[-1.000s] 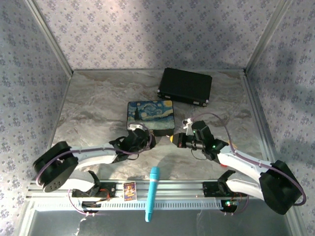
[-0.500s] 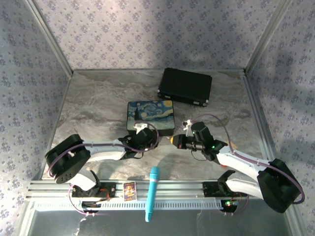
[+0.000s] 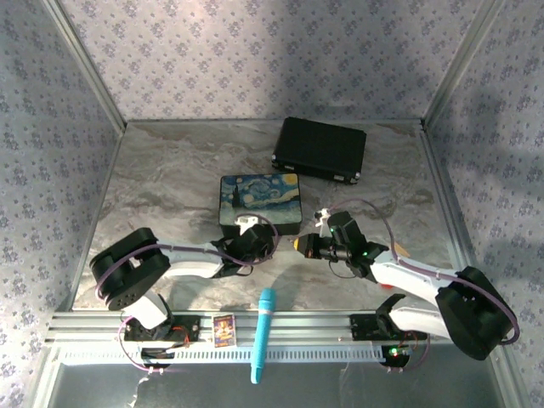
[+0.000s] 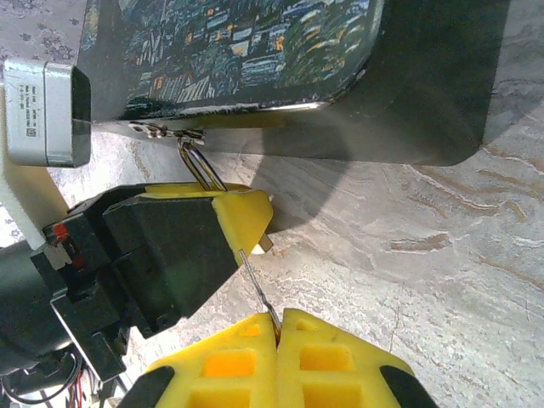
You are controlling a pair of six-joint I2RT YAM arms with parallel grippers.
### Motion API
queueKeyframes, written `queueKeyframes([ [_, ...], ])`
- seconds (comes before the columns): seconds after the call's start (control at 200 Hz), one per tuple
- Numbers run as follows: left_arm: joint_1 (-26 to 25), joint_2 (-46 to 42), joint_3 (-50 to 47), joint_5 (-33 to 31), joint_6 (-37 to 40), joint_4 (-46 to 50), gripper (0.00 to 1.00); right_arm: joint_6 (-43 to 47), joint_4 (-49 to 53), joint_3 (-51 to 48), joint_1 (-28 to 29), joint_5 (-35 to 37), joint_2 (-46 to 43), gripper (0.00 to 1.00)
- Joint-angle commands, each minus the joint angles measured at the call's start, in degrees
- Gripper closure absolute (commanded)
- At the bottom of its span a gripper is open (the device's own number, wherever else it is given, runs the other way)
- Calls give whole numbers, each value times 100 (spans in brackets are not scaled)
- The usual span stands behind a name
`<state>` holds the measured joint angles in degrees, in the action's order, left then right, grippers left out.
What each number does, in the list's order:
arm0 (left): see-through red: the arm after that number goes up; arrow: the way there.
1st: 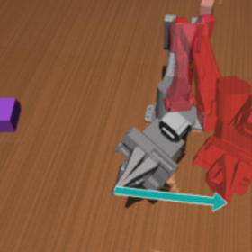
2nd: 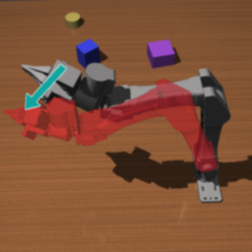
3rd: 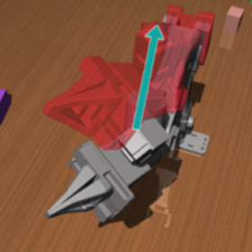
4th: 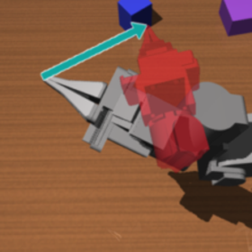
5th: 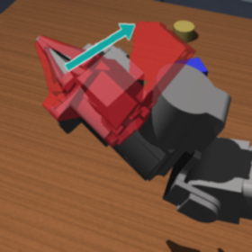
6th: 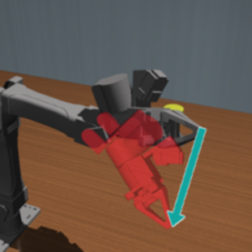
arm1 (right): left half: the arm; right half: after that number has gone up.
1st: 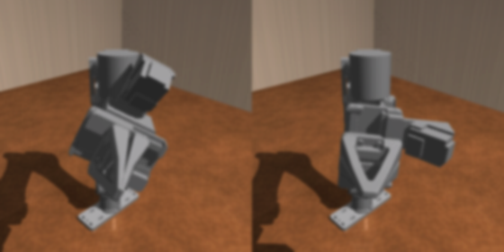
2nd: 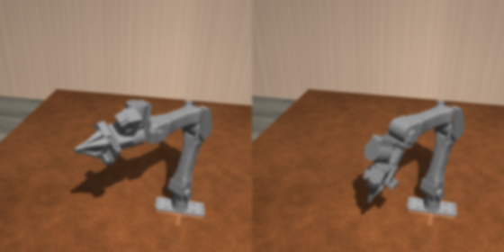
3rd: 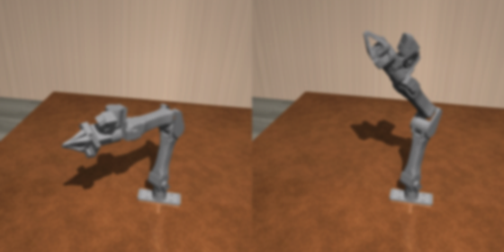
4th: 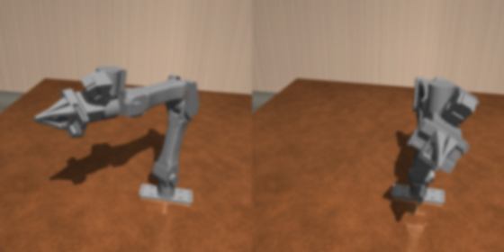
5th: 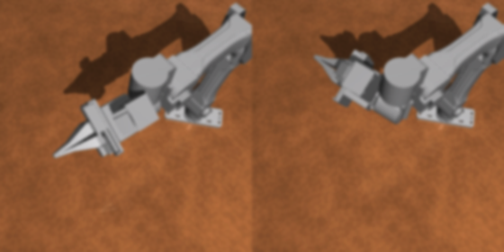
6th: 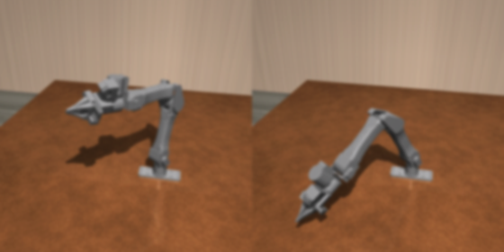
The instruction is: Unlock a padlock with a key
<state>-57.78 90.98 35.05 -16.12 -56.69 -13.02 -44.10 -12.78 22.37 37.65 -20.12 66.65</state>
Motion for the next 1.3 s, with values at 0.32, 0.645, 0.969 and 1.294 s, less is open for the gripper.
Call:
queueKeyframes([
  [0.32, -93, -84, -24, 55, -452, 127, 86, -160, -348, -97, 1, -371, 416, 100],
  [0.645, 103, -214, 312, 667, -1574, 569, 90, -905, -1910, -593, 61, -518, 1135, 100],
  [0.969, 223, -85, 275, 794, -2380, 570, 95, -1444, -2605, -782, 399, -220, 1450, 100],
  [1.294, 232, -45, 177, 874, -2856, 383, 96, -1670, -3379, -804, 446, -364, 1971, 100],
])
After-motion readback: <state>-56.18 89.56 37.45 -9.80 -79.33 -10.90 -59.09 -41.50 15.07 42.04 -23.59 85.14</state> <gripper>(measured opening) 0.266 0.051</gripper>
